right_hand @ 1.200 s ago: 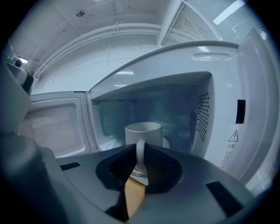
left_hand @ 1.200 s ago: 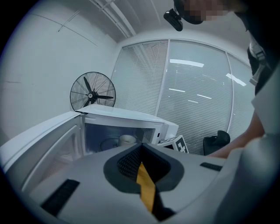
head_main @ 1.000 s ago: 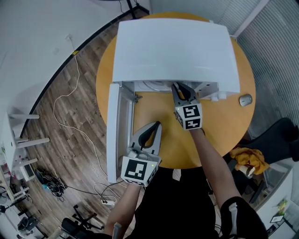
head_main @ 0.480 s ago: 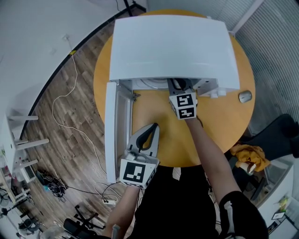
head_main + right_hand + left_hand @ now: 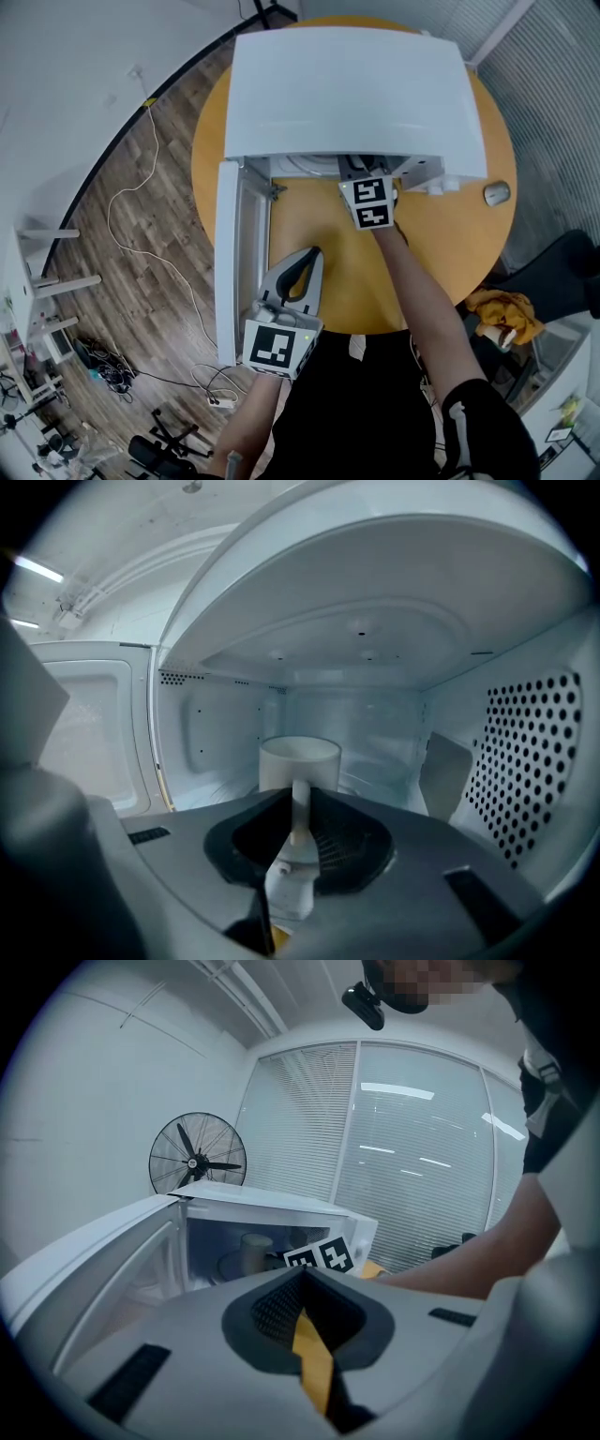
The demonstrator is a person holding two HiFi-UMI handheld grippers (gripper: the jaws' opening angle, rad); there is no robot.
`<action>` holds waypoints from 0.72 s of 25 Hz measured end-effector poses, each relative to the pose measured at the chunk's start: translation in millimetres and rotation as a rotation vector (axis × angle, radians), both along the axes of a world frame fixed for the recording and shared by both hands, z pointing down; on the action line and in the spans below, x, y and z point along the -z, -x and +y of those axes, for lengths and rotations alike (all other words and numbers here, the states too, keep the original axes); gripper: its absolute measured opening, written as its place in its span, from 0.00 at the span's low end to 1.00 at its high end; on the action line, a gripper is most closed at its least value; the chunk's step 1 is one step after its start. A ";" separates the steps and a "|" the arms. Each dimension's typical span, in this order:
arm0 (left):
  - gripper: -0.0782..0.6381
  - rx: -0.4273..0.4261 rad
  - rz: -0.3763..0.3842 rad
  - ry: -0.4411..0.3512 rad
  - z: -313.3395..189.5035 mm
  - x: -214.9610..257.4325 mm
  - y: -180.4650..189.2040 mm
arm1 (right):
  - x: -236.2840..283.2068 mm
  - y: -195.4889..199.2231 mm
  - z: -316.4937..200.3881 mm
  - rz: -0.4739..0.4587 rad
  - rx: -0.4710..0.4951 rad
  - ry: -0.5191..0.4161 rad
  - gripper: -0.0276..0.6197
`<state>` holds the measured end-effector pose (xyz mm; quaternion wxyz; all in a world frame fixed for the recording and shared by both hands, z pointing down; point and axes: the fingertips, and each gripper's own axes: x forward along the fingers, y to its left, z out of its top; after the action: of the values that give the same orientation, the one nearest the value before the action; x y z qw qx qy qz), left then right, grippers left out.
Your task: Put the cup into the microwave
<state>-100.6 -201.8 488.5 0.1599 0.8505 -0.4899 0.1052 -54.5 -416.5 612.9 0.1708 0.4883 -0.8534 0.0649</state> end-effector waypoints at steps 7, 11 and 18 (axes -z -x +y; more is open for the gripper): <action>0.10 0.003 -0.002 -0.003 0.0 1.3 2.7 | -1.1 -5.0 3.9 -0.010 -0.017 0.022 0.20; 0.10 -0.007 0.000 -0.004 0.5 2.7 0.8 | 2.6 -9.5 11.3 -0.012 -0.013 0.026 0.23; 0.10 -0.003 -0.008 -0.013 0.7 4.7 -3.6 | 5.5 -19.1 28.3 -0.019 0.000 0.037 0.25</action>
<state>-96.9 -201.1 483.7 0.1520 0.8518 -0.4901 0.1058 -35.4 -388.2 607.4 0.1714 0.4843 -0.8537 0.0852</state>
